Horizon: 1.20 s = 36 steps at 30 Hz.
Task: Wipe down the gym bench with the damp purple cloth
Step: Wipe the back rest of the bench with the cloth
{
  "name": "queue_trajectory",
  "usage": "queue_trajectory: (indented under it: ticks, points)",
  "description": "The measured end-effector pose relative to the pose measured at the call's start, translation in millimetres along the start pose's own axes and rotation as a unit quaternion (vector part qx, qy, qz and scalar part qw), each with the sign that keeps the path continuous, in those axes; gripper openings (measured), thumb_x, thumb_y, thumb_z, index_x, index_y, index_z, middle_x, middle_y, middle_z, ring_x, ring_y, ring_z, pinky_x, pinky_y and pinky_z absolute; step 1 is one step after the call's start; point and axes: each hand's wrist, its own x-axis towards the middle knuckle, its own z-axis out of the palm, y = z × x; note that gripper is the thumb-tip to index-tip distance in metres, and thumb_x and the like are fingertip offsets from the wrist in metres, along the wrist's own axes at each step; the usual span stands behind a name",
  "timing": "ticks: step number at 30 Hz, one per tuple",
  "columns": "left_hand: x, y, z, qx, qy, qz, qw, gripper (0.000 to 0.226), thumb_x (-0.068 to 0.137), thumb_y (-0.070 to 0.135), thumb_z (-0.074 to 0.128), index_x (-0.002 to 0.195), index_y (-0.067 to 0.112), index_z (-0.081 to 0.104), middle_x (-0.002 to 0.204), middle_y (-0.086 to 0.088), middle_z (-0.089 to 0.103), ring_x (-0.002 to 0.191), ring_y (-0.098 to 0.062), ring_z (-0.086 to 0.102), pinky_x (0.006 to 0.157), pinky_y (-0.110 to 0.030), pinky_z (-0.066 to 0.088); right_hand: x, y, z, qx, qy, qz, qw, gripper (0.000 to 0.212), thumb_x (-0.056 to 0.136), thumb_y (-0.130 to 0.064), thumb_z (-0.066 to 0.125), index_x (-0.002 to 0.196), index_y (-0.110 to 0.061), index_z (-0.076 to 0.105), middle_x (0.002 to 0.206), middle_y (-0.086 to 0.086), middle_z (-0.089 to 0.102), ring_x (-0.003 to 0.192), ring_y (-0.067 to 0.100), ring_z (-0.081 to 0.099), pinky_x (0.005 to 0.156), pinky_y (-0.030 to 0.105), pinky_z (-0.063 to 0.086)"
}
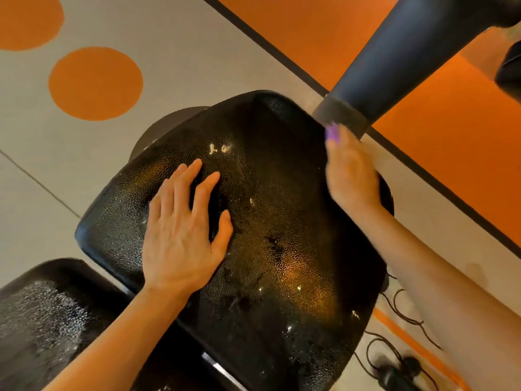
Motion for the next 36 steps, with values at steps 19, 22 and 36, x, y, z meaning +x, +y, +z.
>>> queue_trajectory:
  ticks: [19, 22, 36]
  points:
    - [2.5, -1.2, 1.4, -0.006, 0.016, 0.013, 1.0, 0.055, 0.095, 0.045, 0.042, 0.143, 0.018, 0.044, 0.154, -0.008, 0.035, 0.146, -0.026, 0.026, 0.118, -0.041, 0.021, 84.5, -78.1, 26.8, 0.105, -0.01, 0.014, 0.994, 0.039, 0.105, -0.024, 0.025, 0.133, -0.01, 0.049, 0.135, 0.008, 0.053, 0.131, 0.024, 0.041, 0.115, 0.037, 0.012]
    - [1.7, -0.9, 1.2, -0.009, 0.023, 0.007, 1.0, 0.055, 0.095, 0.045, 0.042, 0.143, 0.017, 0.043, 0.154, -0.007, 0.035, 0.146, -0.026, 0.027, 0.118, -0.041, 0.023, 72.3, -114.4, 34.5, 0.074, -0.026, -0.099, 0.992, 0.044, 0.105, -0.026, 0.025, 0.143, -0.008, 0.038, 0.151, 0.011, 0.037, 0.144, 0.025, 0.025, 0.119, 0.042, 0.005]
    - [-50.7, -52.7, -16.2, -0.01, 0.04, -0.156, 0.987, 0.072, 0.097, 0.051, 0.033, 0.155, 0.014, 0.015, 0.163, -0.012, 0.01, 0.151, -0.03, 0.01, 0.122, -0.048, 0.017, 5.9, -187.8, 42.2, 0.092, -0.065, -0.317, 0.942, 0.045, 0.104, -0.027, 0.029, 0.145, -0.011, 0.036, 0.155, 0.007, 0.031, 0.147, 0.022, 0.018, 0.122, 0.041, 0.006]
